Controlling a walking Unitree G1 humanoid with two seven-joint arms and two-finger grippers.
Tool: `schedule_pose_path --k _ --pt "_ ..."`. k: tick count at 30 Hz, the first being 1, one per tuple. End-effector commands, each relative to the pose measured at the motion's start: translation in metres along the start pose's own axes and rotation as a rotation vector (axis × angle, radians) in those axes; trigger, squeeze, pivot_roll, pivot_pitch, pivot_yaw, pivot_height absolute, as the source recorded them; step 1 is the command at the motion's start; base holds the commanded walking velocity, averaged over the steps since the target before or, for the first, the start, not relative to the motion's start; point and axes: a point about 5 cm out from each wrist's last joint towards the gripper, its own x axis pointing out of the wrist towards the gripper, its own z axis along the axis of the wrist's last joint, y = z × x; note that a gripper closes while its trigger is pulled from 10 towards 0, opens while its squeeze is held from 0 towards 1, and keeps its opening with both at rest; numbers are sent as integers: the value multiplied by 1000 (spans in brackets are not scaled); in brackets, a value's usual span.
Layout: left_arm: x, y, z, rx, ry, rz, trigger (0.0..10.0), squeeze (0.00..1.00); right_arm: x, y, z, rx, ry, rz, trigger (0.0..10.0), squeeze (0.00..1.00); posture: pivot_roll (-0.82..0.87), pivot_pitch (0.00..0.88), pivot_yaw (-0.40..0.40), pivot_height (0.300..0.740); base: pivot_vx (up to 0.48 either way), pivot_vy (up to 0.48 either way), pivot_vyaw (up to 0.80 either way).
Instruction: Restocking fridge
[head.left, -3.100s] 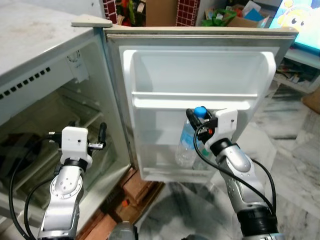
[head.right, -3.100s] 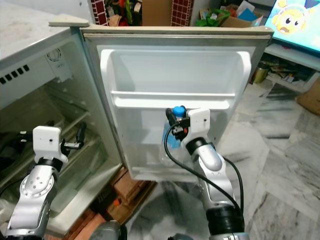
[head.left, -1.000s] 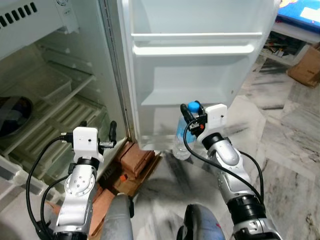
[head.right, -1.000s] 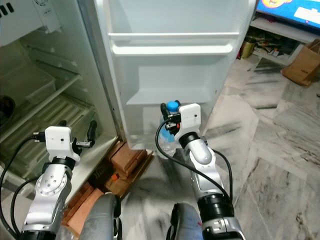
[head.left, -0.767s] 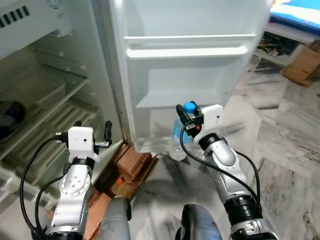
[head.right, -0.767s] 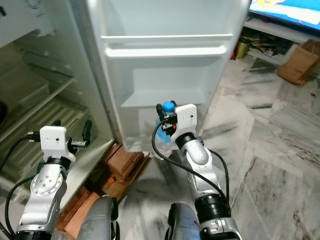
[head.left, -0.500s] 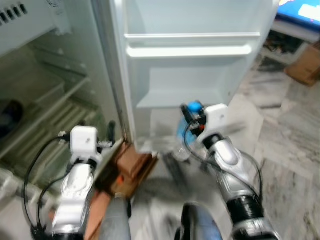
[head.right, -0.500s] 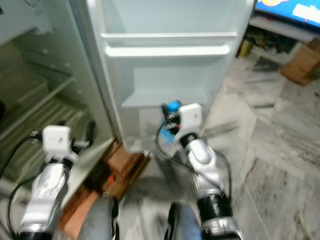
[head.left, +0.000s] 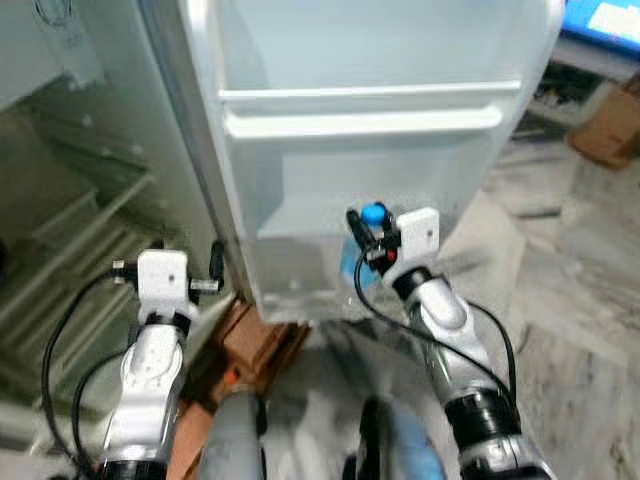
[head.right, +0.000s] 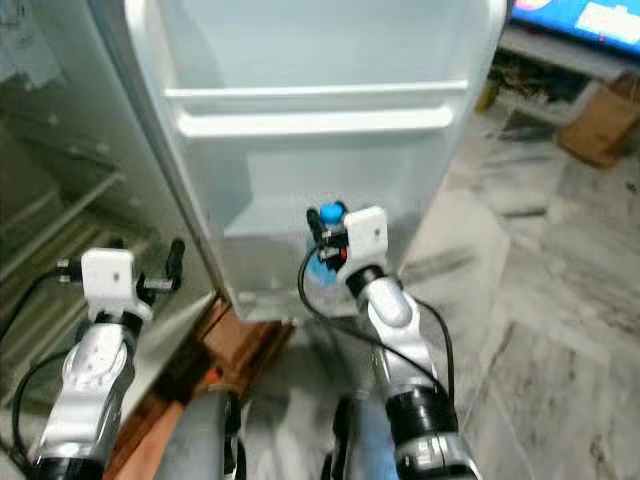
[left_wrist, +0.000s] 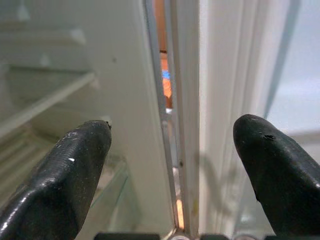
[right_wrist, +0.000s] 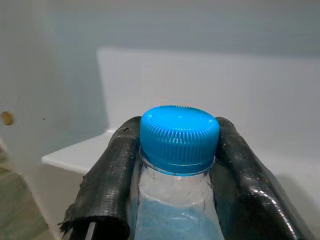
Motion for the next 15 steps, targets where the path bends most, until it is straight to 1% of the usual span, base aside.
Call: schedule_pose_path --k 1,7,8,11,15 --pt "-1 -5 -1 -11 10 -16 10000 0 -3 -10 5 -23 -19 -25 10000 0 124 124 -16 642 330 0 0" --pt "-1 -6 -1 -11 14 -16 10000 0 -3 -7 3 -23 -16 -16 10000 0 125 119 -14 642 343 0 0" --pt "-1 -6 -1 -11 15 -15 10000 0 -3 -7 3 -20 -15 -13 10000 0 125 119 -14 642 0 0 0" --pt "0 -7 0 -12 19 -14 10000 0 -3 -5 4 -54 -18 9 10000 0 123 120 -14 642 0 0 0" --pt "1 -9 1 -14 25 -16 10000 0 -4 -5 5 -52 -21 10 10000 0 125 119 -13 642 0 0 758"
